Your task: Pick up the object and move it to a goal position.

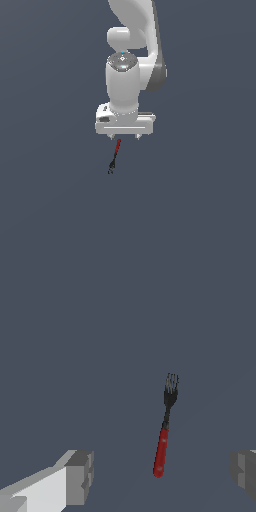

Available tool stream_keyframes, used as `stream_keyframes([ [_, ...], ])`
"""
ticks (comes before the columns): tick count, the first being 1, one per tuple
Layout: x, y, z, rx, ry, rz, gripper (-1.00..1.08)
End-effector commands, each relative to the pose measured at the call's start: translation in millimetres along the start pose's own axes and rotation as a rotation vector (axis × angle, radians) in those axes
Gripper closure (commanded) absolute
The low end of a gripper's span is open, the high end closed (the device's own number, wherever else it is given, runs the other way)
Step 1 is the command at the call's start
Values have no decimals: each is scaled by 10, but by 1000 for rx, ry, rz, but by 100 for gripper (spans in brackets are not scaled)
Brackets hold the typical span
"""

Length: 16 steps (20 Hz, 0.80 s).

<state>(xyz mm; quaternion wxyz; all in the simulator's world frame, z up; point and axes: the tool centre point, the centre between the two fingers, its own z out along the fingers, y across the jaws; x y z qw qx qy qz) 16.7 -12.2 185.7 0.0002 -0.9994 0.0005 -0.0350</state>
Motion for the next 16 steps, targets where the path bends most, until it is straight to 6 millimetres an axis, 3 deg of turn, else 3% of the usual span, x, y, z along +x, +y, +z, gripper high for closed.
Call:
stream_keyframes([
  [1,-6,24,59,0,-4,8,-92],
  [6,-33,129,321,1,-18,47,-92],
  [16,-197,451,1100,-4,-60,165,-92],
])
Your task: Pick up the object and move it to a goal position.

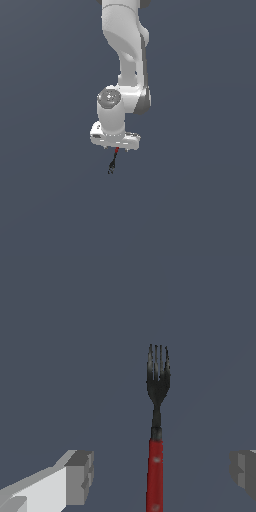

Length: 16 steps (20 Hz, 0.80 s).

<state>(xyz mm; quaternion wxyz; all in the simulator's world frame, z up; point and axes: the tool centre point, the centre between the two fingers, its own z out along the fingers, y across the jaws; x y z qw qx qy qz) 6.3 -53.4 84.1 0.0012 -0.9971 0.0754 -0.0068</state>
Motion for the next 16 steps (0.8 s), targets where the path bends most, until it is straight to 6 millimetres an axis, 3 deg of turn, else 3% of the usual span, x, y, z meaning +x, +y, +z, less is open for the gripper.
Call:
stream_keyframes([
  [1,-20,62,143,-2,-6,22,-92],
  [11,-47,116,293,-4,-14,39,-92],
  [16,-56,121,478,-4,-14,41,-92],
])
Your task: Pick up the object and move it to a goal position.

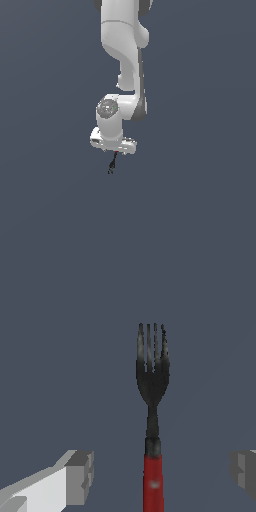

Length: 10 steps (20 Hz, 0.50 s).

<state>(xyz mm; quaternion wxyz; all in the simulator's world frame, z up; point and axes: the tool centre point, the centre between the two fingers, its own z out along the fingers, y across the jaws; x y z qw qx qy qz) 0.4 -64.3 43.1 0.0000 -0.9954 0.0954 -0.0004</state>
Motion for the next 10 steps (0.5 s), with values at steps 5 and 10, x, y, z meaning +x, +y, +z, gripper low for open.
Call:
stream_keyframes([
  [5,-12,5,303,0,-1,2,-92],
  [10,-1,2,370,0,-1,2,-92],
])
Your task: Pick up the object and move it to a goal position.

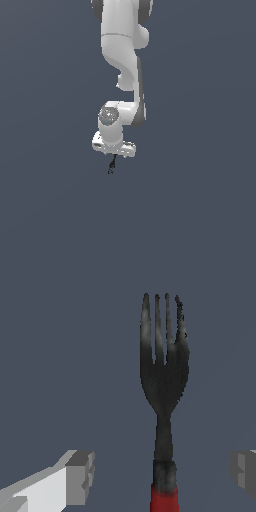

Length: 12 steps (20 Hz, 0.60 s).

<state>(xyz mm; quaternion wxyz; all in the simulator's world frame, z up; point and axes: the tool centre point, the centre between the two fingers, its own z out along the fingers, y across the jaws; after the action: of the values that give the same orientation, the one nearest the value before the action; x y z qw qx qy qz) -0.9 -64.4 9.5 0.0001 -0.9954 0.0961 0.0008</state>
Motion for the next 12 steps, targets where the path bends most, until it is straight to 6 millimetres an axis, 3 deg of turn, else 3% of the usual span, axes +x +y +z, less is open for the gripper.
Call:
stream_keyframes([
  [1,12,-1,33,0,2,0,108],
  [12,16,3,-1,0,3,2,108],
])
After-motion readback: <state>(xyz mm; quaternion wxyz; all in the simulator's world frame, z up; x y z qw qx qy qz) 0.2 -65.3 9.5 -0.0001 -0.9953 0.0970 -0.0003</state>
